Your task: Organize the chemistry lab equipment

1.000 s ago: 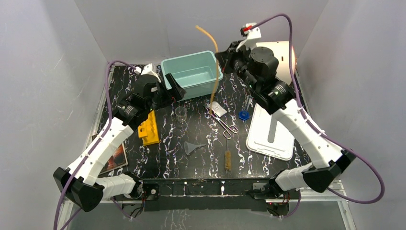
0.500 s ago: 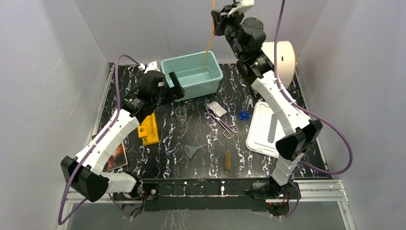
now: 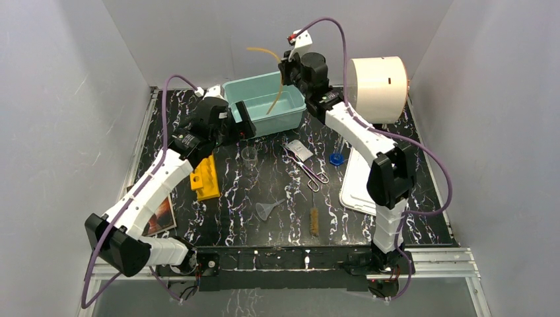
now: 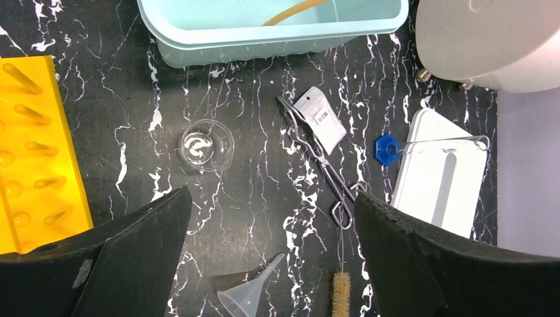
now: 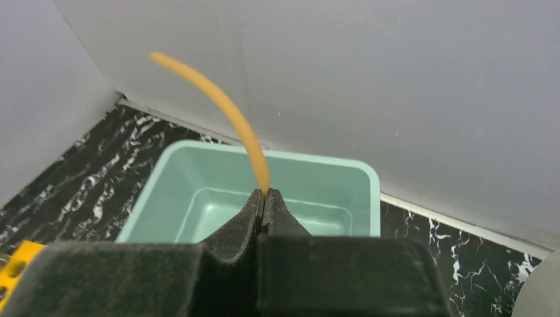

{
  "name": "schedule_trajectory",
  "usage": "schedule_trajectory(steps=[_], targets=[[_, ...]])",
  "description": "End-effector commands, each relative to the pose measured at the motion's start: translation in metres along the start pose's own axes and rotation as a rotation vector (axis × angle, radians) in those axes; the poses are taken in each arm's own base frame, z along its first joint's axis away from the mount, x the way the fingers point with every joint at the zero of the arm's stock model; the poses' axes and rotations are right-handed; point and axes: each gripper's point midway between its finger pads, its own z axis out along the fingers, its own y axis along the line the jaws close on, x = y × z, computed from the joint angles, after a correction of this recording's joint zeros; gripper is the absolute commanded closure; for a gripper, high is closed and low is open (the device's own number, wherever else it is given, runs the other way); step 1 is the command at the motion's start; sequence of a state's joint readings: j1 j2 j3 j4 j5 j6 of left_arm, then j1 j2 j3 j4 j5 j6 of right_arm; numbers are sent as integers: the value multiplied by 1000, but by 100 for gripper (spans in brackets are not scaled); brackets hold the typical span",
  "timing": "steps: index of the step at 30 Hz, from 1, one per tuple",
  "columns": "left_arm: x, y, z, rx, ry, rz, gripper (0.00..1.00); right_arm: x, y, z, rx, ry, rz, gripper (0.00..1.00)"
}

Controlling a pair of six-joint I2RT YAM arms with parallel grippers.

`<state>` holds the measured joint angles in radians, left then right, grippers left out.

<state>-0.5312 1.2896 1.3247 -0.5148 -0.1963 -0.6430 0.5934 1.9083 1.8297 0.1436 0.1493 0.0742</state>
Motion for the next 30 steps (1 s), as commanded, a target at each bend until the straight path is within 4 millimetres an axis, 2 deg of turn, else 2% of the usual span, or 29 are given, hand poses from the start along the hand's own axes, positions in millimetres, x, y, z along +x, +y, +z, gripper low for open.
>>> schedule_trajectory(steps=[1,8,13,16,17,18,22,30], targets=[[-7,-4,-1,4,3,-6,8,4,-11,12,-5,-16,-3,100],[-21,4,11,-54,-25,34,7,90,-15,28,-58,160,-5,100],[-29,6,23,-57,-30,66,7,135,-17,41,-75,260,-33,100],[-35,16,33,-78,-27,71,6,162,-21,51,-76,308,-63,100],[-36,18,34,-79,-17,61,6,161,-23,56,-74,313,-67,100],[-38,20,35,-77,-12,53,6,172,-25,60,-73,338,-79,100],[-38,28,40,-86,-7,41,6,186,-36,64,-64,384,-99,100],[-35,34,47,-85,19,32,7,200,-64,47,66,482,-113,100]])
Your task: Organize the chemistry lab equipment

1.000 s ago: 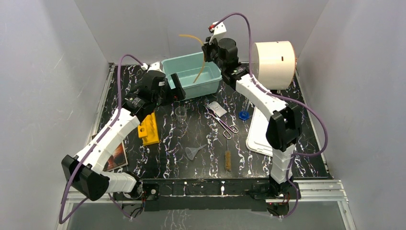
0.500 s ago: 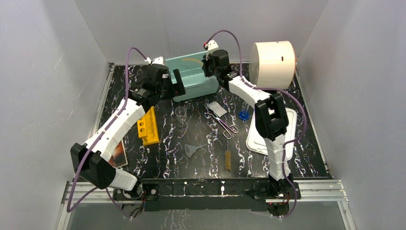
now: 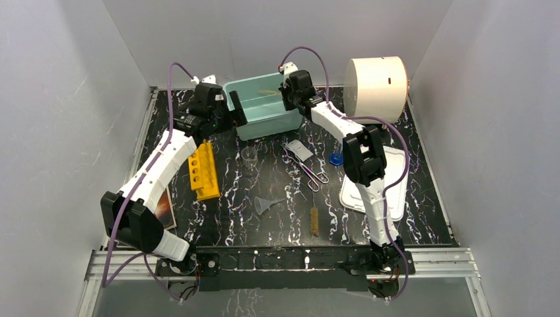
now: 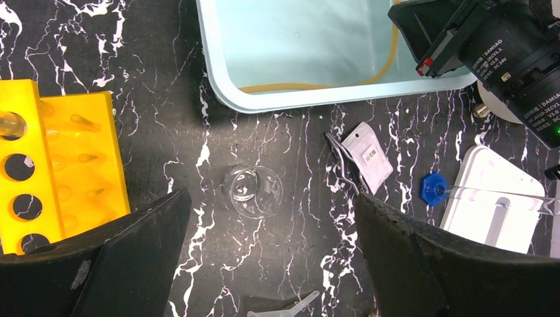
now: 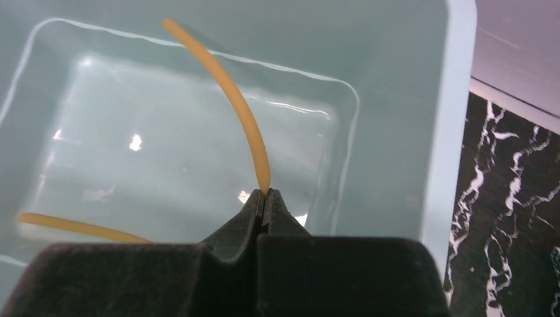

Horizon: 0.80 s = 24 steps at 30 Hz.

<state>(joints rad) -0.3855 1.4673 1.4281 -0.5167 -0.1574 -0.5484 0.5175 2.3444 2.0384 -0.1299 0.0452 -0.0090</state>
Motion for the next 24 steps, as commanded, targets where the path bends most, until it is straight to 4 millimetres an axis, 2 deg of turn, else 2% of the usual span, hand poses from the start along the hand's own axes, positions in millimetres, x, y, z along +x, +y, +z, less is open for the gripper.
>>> schedule_trajectory(steps=[1,8,11,16,20,24], targets=[[-9,-5,-2,30,-12,10,6,-21,-19,-20,92,-6,-16,100],[-4,-5,1,39,6,15,7,-15,-21,-38,108,72,1,100],[-2,-5,0,43,12,16,7,-13,-26,-50,161,115,67,100],[-1,-6,-1,51,14,13,7,2,-35,-65,275,204,156,100],[0,-6,-3,55,16,10,7,12,-34,-66,301,233,191,100],[1,-7,-4,60,18,8,7,10,-32,-56,286,212,176,100]])
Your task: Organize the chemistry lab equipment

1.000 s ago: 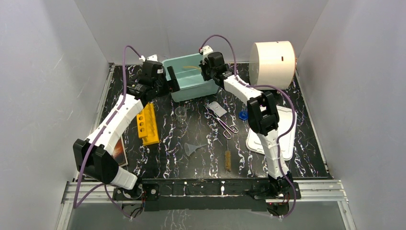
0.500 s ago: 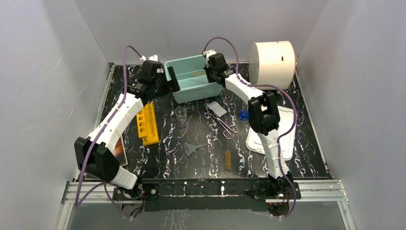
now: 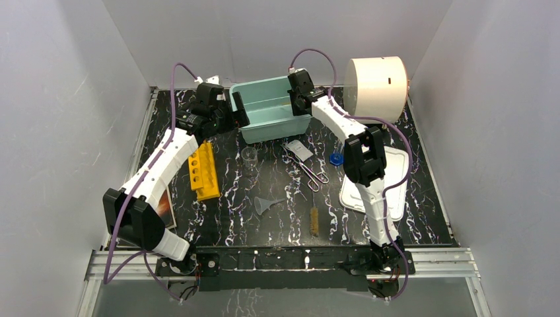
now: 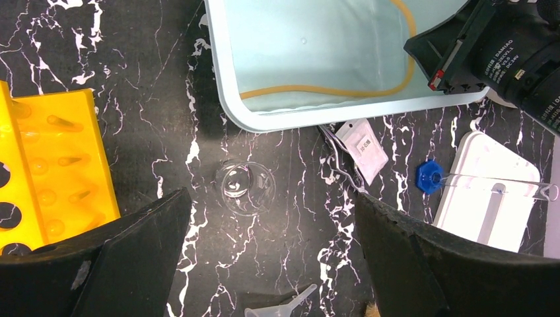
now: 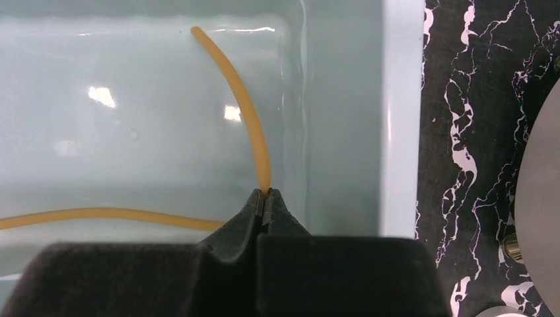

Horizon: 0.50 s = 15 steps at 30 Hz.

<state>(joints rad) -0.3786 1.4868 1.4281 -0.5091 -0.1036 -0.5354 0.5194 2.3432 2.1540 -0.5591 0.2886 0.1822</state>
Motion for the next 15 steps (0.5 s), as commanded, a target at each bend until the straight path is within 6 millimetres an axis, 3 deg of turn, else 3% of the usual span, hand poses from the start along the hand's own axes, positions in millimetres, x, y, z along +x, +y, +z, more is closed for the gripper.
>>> schedule_trajectory(steps=[1,5,9,15], targets=[[-5,-2,-10,25,-17,-2,7,-36,2,-20,4,-88,20,100],[-4,-2,-10,25,-14,-3,7,-53,7,-9,-15,-145,-30,94],[-4,-2,-10,25,-12,-3,7,-58,12,-1,-32,-161,-36,82],[-6,-4,-9,27,-12,3,7,-79,13,-21,-51,-205,-1,63]])
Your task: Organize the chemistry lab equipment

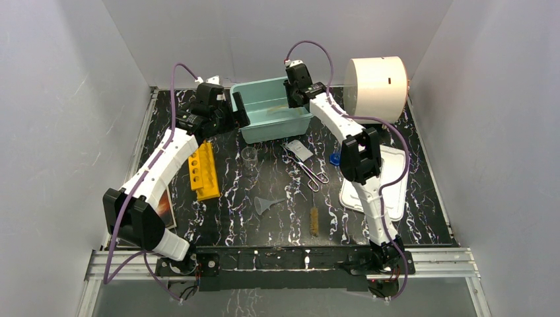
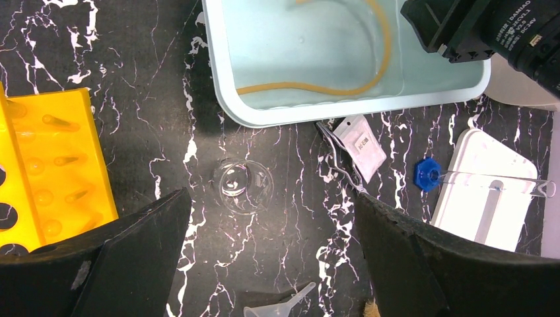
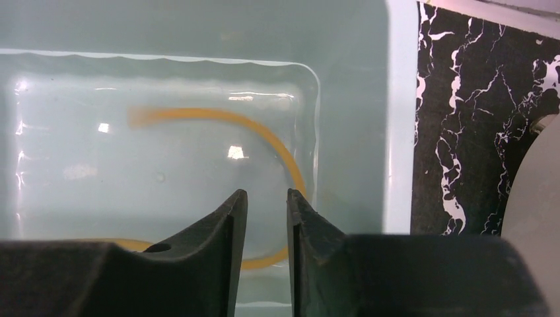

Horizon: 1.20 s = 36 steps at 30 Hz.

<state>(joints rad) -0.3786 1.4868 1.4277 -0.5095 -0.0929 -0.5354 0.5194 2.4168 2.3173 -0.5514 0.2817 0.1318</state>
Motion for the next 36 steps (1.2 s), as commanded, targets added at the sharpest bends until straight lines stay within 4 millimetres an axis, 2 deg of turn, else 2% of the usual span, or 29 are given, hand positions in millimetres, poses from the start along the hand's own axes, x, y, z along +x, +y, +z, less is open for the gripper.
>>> schedule_trajectory(steps=[1,7,12,16,20,21,24,27,31,36], targets=[[-7,-3,-9,20,-18,4,7,-49,6,-27,-30,-124,32,62],[-10,-6,-10,35,-21,6,7,-79,5,-63,-59,-187,56,58],[-11,-18,-15,98,-8,42,7,-101,2,-102,-82,-243,56,50],[-16,-20,-20,115,-26,59,6,-107,-3,-140,-104,-269,59,45],[-20,-22,-26,124,-44,64,6,-100,-13,-180,-103,-281,64,37],[-20,-23,-26,126,-46,64,6,-102,-18,-200,-102,-306,71,34],[-19,-28,-27,158,-37,67,6,-84,-33,-230,-71,-303,79,27],[-18,-31,-25,174,-33,68,6,-55,-57,-249,28,-273,102,21],[-19,-37,-22,201,-30,73,6,-8,-89,-261,174,-201,134,13],[-17,-48,-17,253,-15,82,6,41,-90,-260,185,-91,177,12]])
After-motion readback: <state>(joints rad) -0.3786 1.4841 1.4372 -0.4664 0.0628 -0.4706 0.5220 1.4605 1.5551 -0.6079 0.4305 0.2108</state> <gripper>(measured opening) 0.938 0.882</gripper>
